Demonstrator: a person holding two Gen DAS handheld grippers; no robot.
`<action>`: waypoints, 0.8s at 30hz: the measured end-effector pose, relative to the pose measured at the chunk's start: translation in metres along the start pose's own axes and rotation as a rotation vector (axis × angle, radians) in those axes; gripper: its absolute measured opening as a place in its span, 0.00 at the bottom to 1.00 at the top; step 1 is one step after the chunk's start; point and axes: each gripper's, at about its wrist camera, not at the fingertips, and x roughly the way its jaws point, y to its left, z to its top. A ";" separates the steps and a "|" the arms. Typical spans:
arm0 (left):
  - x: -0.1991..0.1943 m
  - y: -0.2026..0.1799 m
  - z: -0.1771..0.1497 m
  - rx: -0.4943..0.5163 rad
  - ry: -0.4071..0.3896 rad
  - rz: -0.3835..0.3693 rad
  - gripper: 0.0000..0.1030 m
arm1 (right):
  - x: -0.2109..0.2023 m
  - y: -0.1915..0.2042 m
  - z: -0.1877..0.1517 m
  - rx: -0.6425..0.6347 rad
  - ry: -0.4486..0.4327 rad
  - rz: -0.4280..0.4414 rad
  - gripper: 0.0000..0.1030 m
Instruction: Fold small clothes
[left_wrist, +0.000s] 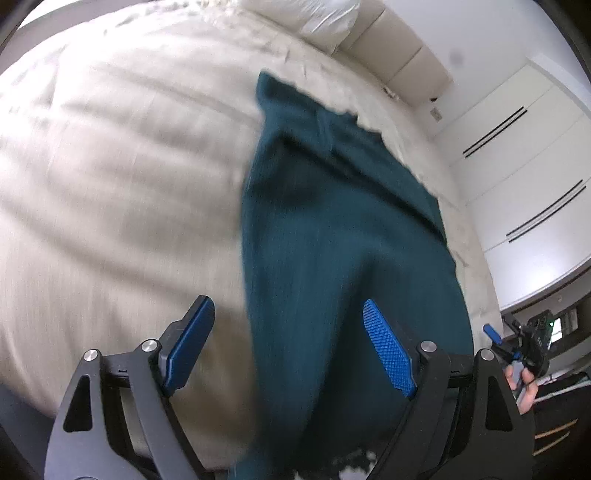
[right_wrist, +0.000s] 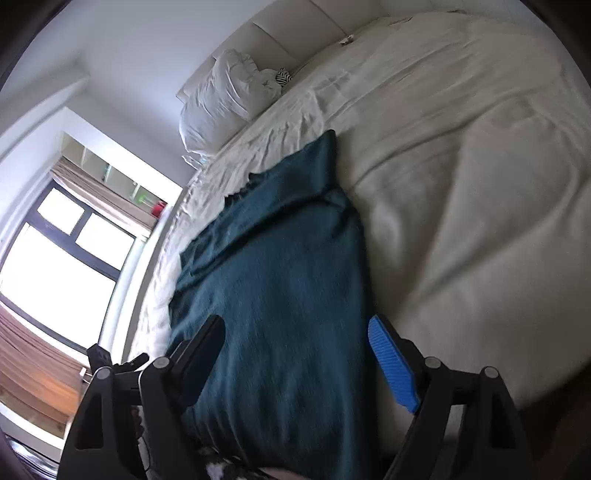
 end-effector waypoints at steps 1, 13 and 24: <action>-0.002 0.001 -0.008 -0.003 0.007 0.006 0.80 | -0.005 0.001 -0.006 -0.011 0.003 -0.015 0.80; -0.018 0.008 -0.059 -0.002 0.093 0.013 0.80 | -0.001 -0.006 -0.038 -0.030 0.106 -0.060 0.82; -0.002 0.007 -0.063 0.019 0.191 0.017 0.31 | 0.008 -0.017 -0.041 -0.025 0.213 -0.074 0.79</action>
